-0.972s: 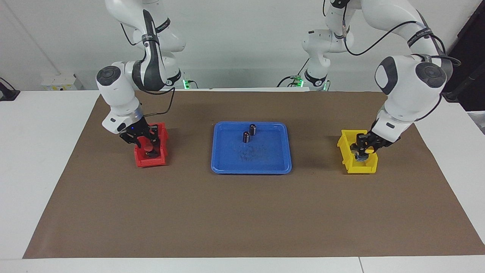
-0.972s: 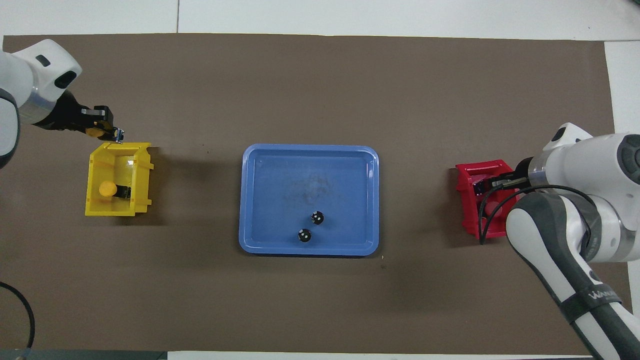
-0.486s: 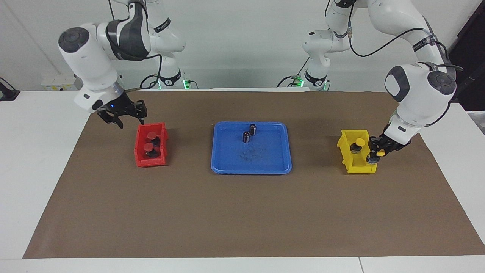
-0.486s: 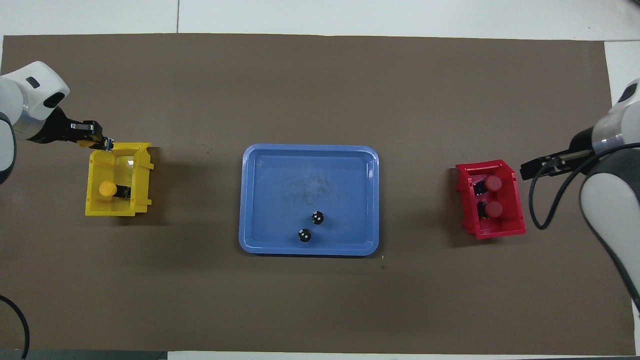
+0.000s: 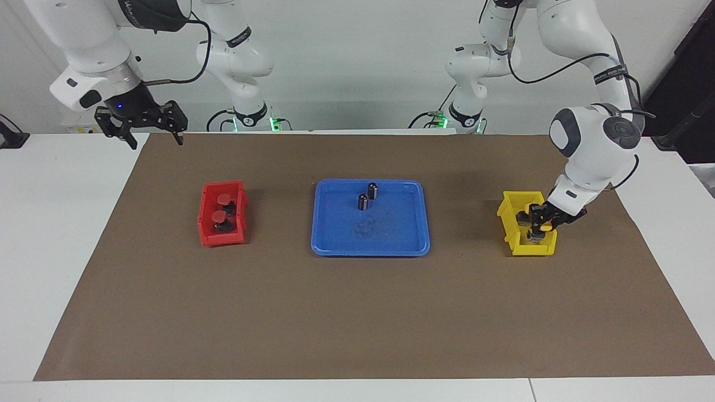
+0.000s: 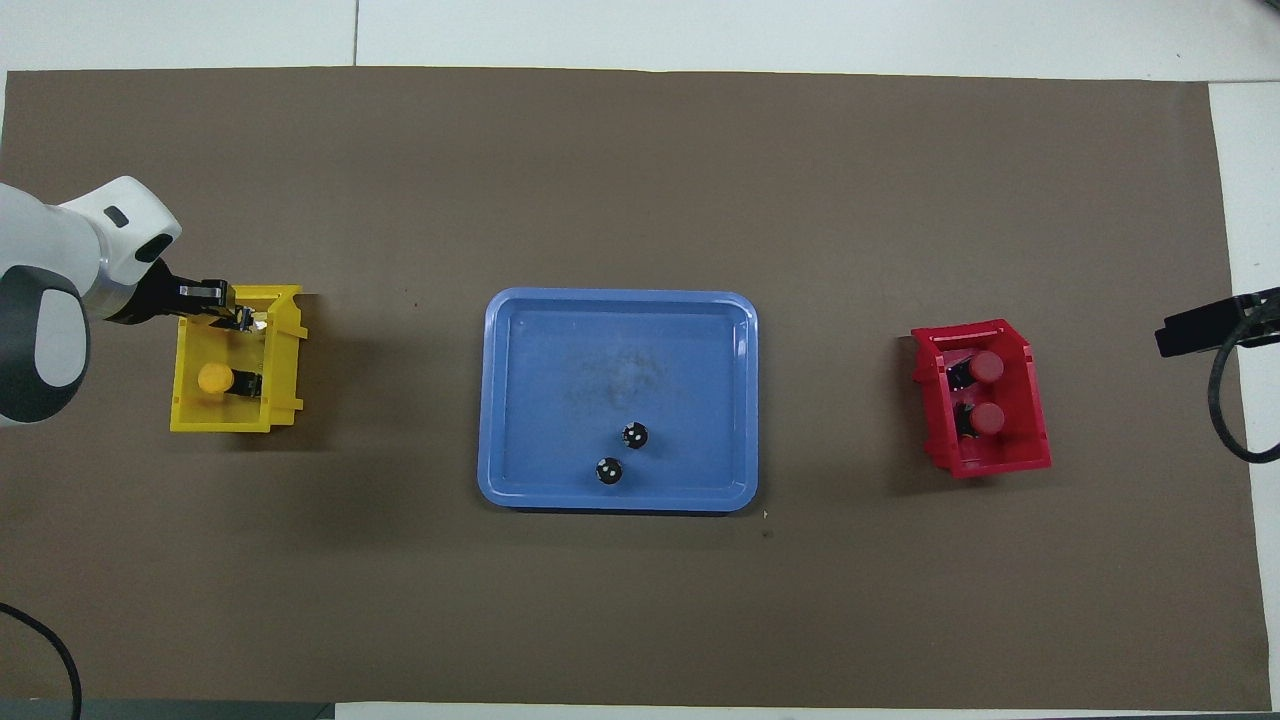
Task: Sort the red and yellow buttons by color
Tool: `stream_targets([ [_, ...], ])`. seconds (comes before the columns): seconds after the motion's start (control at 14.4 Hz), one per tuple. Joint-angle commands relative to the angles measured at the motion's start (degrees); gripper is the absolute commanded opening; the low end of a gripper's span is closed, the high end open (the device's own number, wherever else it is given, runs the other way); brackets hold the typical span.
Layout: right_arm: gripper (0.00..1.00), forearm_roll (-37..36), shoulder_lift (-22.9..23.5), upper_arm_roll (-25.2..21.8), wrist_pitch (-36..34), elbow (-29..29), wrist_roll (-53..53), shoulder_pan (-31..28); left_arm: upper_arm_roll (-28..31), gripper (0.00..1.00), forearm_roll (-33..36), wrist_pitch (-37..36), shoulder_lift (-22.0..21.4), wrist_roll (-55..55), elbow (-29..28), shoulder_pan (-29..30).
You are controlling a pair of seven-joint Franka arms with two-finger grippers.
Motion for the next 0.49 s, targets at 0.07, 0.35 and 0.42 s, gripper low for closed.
stream_targets([
  [0.07,1.0,-0.96,1.06,0.43,-1.26,1.15,-1.46,-1.03,-0.31,0.08,1.04,7.73,0.62,0.45,-4.84,0.43],
  [0.35,1.0,-0.79,0.79,0.52,-0.56,0.36,-1.29,-1.21,-0.31,0.55,1.04,7.84,0.98,0.19,-3.98,0.34],
  [0.42,1.0,-0.61,0.79,0.43,-0.03,0.27,-1.2,-1.21,-0.31,0.56,1.04,7.49,0.9,0.19,-3.62,0.34],
])
